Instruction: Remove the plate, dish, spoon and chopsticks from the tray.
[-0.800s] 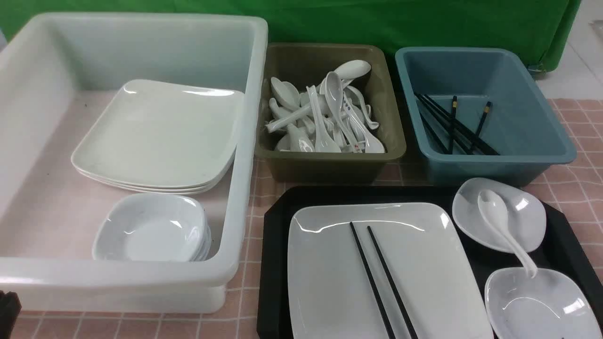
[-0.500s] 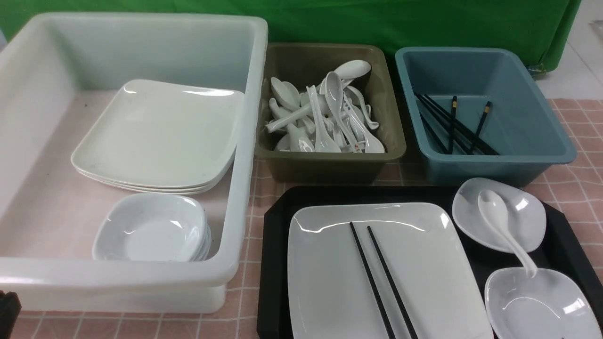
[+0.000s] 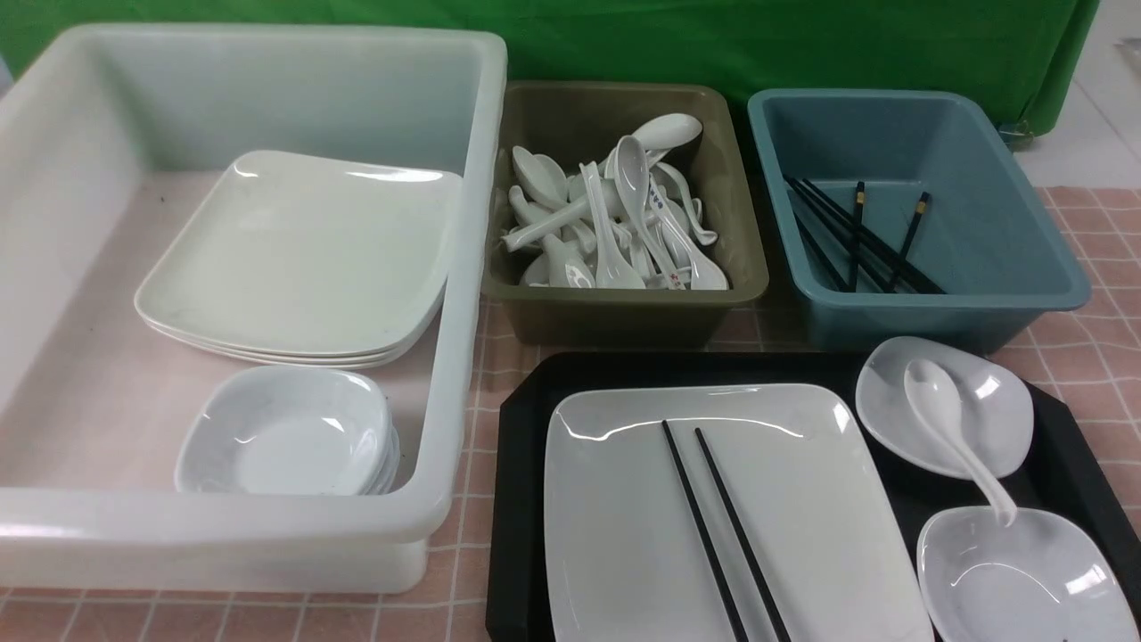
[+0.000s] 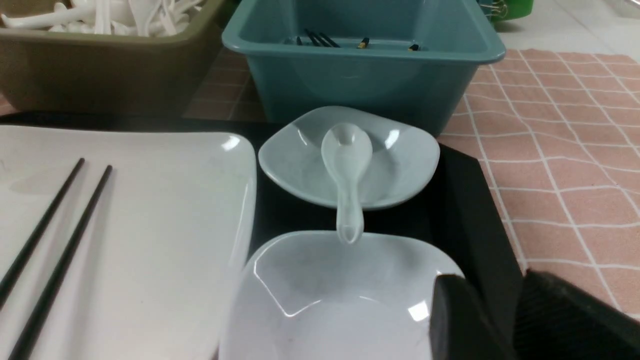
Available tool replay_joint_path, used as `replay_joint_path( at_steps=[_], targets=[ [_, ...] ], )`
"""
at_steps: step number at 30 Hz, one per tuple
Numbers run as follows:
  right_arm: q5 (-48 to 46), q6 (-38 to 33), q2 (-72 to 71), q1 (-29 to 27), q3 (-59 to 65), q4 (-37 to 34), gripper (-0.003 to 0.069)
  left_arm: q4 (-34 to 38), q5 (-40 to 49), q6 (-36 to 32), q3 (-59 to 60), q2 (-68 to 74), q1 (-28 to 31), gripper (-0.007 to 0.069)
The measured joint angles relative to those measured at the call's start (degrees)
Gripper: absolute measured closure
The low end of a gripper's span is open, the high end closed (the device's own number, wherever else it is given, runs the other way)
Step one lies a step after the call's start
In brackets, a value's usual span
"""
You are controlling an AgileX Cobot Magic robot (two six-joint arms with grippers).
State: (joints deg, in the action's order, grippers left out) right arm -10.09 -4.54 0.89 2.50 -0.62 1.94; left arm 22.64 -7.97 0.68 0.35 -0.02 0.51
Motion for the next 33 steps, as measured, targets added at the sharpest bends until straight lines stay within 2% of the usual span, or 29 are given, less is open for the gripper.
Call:
replay_joint_path(
  at_steps=[3, 5, 9, 11, 14, 15, 18, 20, 22, 23, 24, 27, 28, 29, 30, 33],
  targets=[
    [0.0, 0.0, 0.0, 0.0, 0.0, 0.0, 0.0418, 0.58, -4.83, 0.76, 0.0, 0.0, 0.0, 0.0603],
    [1.21, 2.03, 0.0, 0.0, 0.08, -1.56, 0.0418, 1.01, -9.17, 4.0, 0.0, 0.0, 0.0, 0.0603],
    [9.35, 16.47, 0.0, 0.0, 0.46, -9.78, 0.0418, -0.87, -20.11, 16.52, -0.35, 0.0, 0.0, 0.0603],
    [15.0, 23.66, 0.0, 0.0, 0.46, -11.46, 0.0418, -4.21, -19.87, 20.11, -3.02, -0.05, 0.0, 0.0603],
    [19.62, 28.05, 0.0, 0.0, 0.46, -12.29, 0.0418, -10.21, -13.93, 23.77, -9.63, 0.26, 0.0, 0.0603],
    [21.84, 29.32, 0.0, 0.0, 0.46, -12.45, 0.0418, -13.67, -7.68, 25.63, -15.05, 1.68, 0.0, 0.0603],
    [24.2, 30.39, 0.0, 0.0, 0.46, -12.67, 0.0418, -17.53, 8.53, 26.79, -27.11, 8.04, 0.0, 0.0603],
    [26.64, 31.53, 0.0, 0.0, 0.46, -12.73, 0.0421, -17.84, 20.0, 24.53, -34.01, 14.21, 0.0, 0.0603],
    [25.54, 32.3, 0.0, 0.29, -0.46, -12.37, 0.0447, -16.11, 31.78, 18.92, -41.13, 21.35, 0.0, 0.0603],
    [23.08, 32.2, 0.07, 0.63, -1.87, -11.75, 0.0477, -14.86, 35.4, 16.95, -43.74, 23.59, 0.0, 0.0603],
    [17.0, 31.05, 0.66, 1.49, -5.27, -9.82, 0.0528, -12.66, 43.73, 12.48, -47.33, 28.96, 0.0, 0.0603],
    [3.09, 24.39, 6.25, 4.49, -16.58, -7.48, 0.0625, -7.64, 56.15, 4.42, -53.39, 39.08, 0.0, 0.0603],
    [-3.62, 20.96, 10.28, 5.99, -21.71, -7.03, 0.0629, -5.68, 59.98, 1.0, -55.0, 43.54, 0.0, 0.0603],
    [-5.93, 20.4, 11.01, 6.25, -22.53, -6.95, 0.0629, -5.38, 60.52, 0.54, -55.22, 44.28, 0.0, 0.0603],
    [-13.53, 16.31, 17.67, 8.21, -28.93, -6.53, 0.0629, -2.81, 63.64, -2.24, -56.71, 49.67, 0.0, 0.0603],
    [-26.87, 10.62, 29.67, 10.89, -38.19, -6.23, 0.0629, 1.59, 66.77, -5.0, -58.65, 57.36, -0.64, 0.0609]
  ],
)
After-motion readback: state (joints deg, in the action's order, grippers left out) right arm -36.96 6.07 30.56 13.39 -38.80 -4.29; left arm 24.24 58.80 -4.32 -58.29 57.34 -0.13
